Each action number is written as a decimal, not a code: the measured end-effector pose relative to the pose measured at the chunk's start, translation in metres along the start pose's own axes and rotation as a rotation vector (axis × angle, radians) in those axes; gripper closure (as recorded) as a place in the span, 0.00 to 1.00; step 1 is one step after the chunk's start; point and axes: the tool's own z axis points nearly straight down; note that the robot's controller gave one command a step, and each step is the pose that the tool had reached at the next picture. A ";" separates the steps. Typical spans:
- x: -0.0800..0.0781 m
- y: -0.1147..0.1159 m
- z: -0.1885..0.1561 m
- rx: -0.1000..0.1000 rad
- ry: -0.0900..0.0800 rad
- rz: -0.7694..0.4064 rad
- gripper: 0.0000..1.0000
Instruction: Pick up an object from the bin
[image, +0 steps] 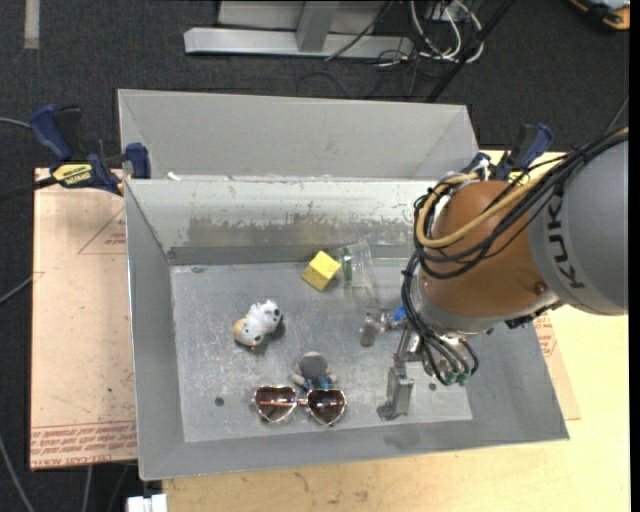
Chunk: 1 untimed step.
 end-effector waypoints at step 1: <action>-0.002 0.000 -0.004 0.000 -0.008 0.001 0.00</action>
Offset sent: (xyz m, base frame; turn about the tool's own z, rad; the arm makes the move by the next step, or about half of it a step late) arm 0.0028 0.1039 -0.1002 -0.2415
